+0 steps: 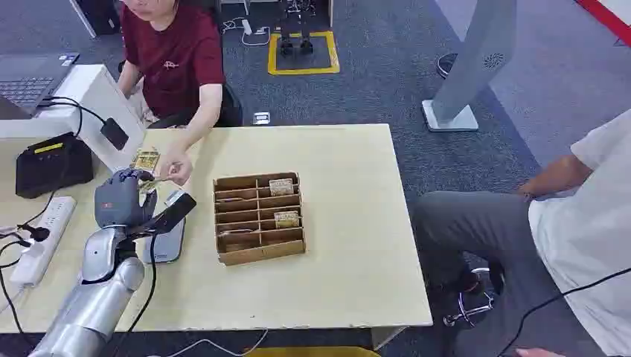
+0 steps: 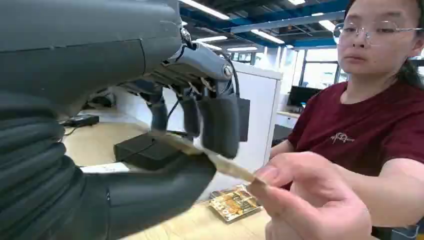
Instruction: Pass the card to the sensor for recognition and then transmit it.
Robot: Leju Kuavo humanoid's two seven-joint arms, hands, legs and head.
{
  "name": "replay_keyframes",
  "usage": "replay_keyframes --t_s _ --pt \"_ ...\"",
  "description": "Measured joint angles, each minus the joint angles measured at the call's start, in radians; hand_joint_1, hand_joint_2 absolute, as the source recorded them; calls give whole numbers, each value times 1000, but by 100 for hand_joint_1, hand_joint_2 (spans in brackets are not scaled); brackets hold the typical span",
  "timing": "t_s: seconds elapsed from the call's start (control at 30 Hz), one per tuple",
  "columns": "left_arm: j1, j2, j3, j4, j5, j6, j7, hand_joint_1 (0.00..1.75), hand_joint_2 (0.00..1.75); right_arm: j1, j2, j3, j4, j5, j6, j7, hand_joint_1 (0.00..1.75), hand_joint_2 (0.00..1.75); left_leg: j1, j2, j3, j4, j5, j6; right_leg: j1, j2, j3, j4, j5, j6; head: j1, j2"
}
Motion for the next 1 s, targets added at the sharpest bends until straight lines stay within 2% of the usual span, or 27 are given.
replay_keyframes --t_s 0.13,0.27,0.37,0.4,0.47,0.57,0.8,0.87,1.0 --pt "-3 0 0 0 5 -2 -2 175 175 0 1 0 0 3 0 0 0 175 0 0 0 0 0 0 0 0 0 0 0 0 0 0" --pt "-4 0 0 1 50 -13 -30 175 175 0 1 0 0 8 0 2 0 175 0 0 0 0 0 0 0 0 0 0 0 0 0 0" --pt "2 0 4 -2 172 -44 -121 175 175 0 2 0 0 12 -1 -1 0 175 0 0 0 0 0 0 0 0 0 0 0 0 0 0" --pt "10 -1 12 -11 243 -78 -164 175 175 0 2 0 0 13 -1 -1 0 175 0 0 0 0 0 0 0 0 0 0 0 0 0 0" --pt "27 -5 30 -35 364 -147 -210 175 175 0 1 0 0 15 -1 -6 0 175 0 0 0 0 0 0 0 0 0 0 0 0 0 0" --pt "52 -10 55 -71 493 -298 -200 175 175 0 1 0 0 11 -5 -10 0 175 0 0 0 0 0 0 0 0 0 0 0 0 0 0" --pt "84 -23 119 -93 705 -493 -121 175 175 1 1 0 0 9 -8 -11 0 175 0 0 0 0 0 0 0 0 0 0 0 0 0 0" --pt "99 -26 141 -93 767 -522 -110 175 175 2 1 0 0 7 -10 -11 0 175 0 0 0 0 0 0 0 0 0 0 0 0 0 0" --pt "119 -27 170 -93 786 -529 -101 175 175 2 1 0 0 5 -10 -11 0 175 0 0 -1 0 0 0 0 0 0 0 0 0 0 0"
